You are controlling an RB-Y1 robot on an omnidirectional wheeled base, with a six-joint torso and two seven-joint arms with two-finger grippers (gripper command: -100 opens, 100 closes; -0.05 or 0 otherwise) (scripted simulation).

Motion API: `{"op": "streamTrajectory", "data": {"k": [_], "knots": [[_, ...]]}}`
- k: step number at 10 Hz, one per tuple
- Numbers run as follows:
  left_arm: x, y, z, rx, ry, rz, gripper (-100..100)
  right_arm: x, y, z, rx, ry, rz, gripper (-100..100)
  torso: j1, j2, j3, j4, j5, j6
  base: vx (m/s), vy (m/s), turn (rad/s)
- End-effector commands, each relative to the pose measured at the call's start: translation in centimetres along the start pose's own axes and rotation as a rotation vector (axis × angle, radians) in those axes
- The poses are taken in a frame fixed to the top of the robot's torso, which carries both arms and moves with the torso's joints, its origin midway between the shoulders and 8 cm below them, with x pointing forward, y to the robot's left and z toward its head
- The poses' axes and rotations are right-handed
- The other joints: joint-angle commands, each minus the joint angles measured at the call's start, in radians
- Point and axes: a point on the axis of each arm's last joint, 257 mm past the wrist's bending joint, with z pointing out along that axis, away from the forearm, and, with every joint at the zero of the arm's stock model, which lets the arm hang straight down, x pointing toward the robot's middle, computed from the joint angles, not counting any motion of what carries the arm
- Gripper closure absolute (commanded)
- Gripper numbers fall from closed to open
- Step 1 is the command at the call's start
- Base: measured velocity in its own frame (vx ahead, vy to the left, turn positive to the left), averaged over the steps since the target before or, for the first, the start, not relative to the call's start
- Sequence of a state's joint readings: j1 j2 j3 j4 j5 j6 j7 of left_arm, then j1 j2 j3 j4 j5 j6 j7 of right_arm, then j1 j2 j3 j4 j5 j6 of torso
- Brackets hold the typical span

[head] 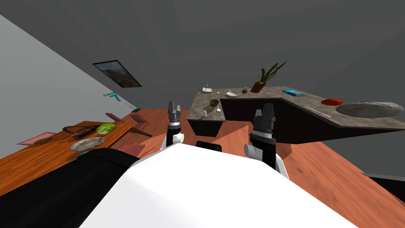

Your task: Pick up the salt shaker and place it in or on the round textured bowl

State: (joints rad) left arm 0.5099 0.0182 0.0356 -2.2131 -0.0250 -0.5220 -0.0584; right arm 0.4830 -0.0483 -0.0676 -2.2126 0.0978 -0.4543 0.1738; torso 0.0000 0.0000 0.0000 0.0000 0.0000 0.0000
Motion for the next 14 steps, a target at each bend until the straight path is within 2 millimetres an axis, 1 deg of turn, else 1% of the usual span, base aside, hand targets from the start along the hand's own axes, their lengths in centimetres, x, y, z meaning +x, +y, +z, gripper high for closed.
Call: {"op": "streamTrajectory", "data": {"k": [1,3,6,7,10,11,13,14], "knots": [[0.4,0.4,-0.1,-0.007,0.034,0.023,-100,0.0,0.0,0.0,0.0,0.0,0.0,0,0.0,0.0,0.0,0.0,0.0,0.0,0.002,-0.008,-0.043],[0.8,1.3,-0.5,-0.026,0.079,0.061,-100,0.0,0.0,0.0,0.0,0.0,0.0,0,-0.001,0.0,0.0,0.0,0.0,0.0,0.003,-0.018,-0.08],[1.4,3.5,-1.3,-0.071,0.143,0.13,-100,0.0,0.0,0.0,0.0,0.0,0.0,0,-0.001,0.0,0.0,0.0,0.0,0.0,0.004,-0.027,-0.105],[1.6,5.1,-2.0,-0.106,0.185,0.182,-100,0.0,0.0,0.0,0.0,0.0,0.0,0,-0.002,0.0,0.0,0.0,0.0,0.0,0.018,-0.051,-0.237],[1.8,7.8,-3.4,-0.161,0.25,0.263,-100,0.0,0.0,0.0,0.0,0.0,0.0,0,-0.002,-0.001,0.0,0.0,-0.001,0.0,0.013,-0.041,-0.154],[1.8,9.6,-4.4,-0.197,0.294,0.318,-100,0.0,0.0,0.0,0.0,0.0,0.0,0,-0.002,-0.001,0.0,0.0,-0.001,0.0,0.025,-0.048,-0.266],[1.6,11.2,-5.3,-0.23,0.336,0.37,-100,0.0,0.0,0.0,0.0,0.0,0.0,0,-0.003,-0.001,-0.001,0.0,-0.001,0.0,0.016,-0.044,-0.141],[1.3,12.8,-6.3,-0.261,0.377,0.42,-100,0.0,0.0,0.0,0.0,0.0,0.0,0,-0.003,-0.001,0.0,0.0,-0.001,0.0,0.016,-0.047,-0.147]]}}
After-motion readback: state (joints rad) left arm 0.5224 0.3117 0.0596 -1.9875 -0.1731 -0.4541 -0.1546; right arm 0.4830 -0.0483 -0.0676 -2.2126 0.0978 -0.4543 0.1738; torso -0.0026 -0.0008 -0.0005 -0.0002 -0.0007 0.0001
